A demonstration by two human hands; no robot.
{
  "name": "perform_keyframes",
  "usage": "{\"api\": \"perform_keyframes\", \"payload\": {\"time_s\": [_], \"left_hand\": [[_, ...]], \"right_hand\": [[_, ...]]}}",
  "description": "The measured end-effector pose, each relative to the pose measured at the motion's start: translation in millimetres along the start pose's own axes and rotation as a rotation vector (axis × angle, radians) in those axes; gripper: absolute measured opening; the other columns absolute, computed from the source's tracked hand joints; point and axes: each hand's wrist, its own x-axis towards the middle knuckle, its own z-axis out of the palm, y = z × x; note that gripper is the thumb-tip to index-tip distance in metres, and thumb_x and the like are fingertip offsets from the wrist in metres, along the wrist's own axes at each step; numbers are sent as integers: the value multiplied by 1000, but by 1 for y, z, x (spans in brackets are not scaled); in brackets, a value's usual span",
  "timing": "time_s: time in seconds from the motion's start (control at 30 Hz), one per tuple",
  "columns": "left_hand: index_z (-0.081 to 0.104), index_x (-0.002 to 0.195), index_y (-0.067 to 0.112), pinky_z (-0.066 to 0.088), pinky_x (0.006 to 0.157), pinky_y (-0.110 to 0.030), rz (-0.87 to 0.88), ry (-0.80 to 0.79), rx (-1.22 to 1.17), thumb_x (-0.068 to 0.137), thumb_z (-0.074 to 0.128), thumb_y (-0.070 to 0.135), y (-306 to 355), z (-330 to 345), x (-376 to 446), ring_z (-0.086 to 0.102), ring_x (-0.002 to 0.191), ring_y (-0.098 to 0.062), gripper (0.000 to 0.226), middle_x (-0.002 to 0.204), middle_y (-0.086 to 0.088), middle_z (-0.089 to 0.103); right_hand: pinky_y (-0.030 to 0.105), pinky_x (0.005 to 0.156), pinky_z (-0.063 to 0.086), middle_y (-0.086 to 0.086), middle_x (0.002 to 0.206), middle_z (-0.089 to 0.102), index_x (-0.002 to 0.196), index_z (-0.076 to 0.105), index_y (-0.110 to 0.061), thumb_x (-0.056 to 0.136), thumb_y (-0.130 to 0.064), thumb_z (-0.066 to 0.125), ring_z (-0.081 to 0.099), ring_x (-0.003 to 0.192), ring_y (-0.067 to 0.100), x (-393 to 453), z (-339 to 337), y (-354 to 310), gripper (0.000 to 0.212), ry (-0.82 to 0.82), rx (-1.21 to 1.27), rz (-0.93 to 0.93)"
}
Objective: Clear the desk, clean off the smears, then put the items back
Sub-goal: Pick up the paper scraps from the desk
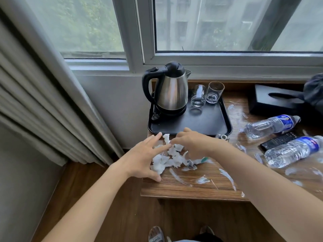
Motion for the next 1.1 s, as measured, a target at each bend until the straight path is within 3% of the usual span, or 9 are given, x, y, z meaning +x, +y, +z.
{"api": "perform_keyframes", "payload": {"time_s": [0.07, 0.2, 0.33, 0.47, 0.67, 0.73, 0.87, 1.0, 1.1], "left_hand": [[20, 165, 43, 15, 129, -37, 37, 13, 6, 72, 86, 64, 1, 0, 10, 4, 162, -21, 116, 177, -3, 0], [55, 147, 31, 37, 119, -45, 63, 120, -67, 78, 87, 49, 1, 8, 22, 41, 143, -22, 79, 165, 2, 36], [63, 132, 28, 42, 109, -39, 28, 171, -168, 83, 85, 36, 7, 12, 30, 49, 127, -20, 55, 141, 7, 56], [59, 130, 32, 44, 106, -38, -63, 165, -238, 88, 81, 30, 11, 16, 35, 49, 120, -18, 47, 126, 8, 59], [61, 116, 17, 43, 94, -34, -45, 233, -260, 95, 75, 16, 20, 20, 34, 52, 106, -14, 26, 106, 12, 55], [62, 123, 16, 42, 99, -30, -45, 257, -282, 96, 74, 14, 18, 26, 28, 52, 112, -13, 29, 113, 13, 57], [59, 132, 23, 41, 110, -28, -77, 282, -357, 96, 73, 15, 11, 32, 14, 50, 127, -9, 39, 131, 9, 57], [55, 144, 30, 40, 111, -27, -67, 241, -325, 99, 69, 16, 9, 33, 11, 47, 130, -10, 49, 136, 9, 53], [63, 133, 30, 48, 104, -36, -30, 175, -177, 101, 63, 8, 12, 34, 16, 50, 120, -18, 40, 126, 5, 56]], "right_hand": [[37, 91, 42, -5, 123, 51, 144, 46, -35, 84, -31, 81, 40, 109, 21, 5, 3, 3, 70, 12, -59, -17], [37, 86, 41, -4, 108, 56, 122, 61, -32, 86, -27, 77, 47, 105, 23, 10, 15, 12, 39, 156, -23, -63], [34, 77, 31, -8, 94, 61, 104, 68, -29, 88, -27, 75, 46, 97, 21, 10, 24, 15, 17, 287, -24, -113], [35, 74, 29, -11, 85, 60, 93, 72, -26, 89, -26, 75, 47, 92, 22, 11, 28, 16, 6, 374, 34, -147], [41, 77, 44, -9, 83, 61, 86, 72, -23, 86, -20, 78, 47, 84, 21, -3, 16, 24, 7, 510, 182, -76], [38, 79, 47, -8, 83, 61, 85, 73, -19, 85, -14, 77, 51, 83, 22, -16, 11, 29, 6, 554, 258, -46], [9, 76, 38, -4, 91, 59, 89, 72, -15, 88, -11, 75, 57, 86, 5, -47, 8, 35, 5, 620, 431, 71], [11, 68, 39, -7, 92, 62, 84, 68, -17, 87, -9, 75, 55, 77, 1, -63, 14, 36, 11, 673, 568, 141], [13, 59, 38, -13, 78, 61, 84, 64, -18, 87, -7, 74, 53, 64, 4, -64, 19, 27, 15, 675, 592, 154]]}}
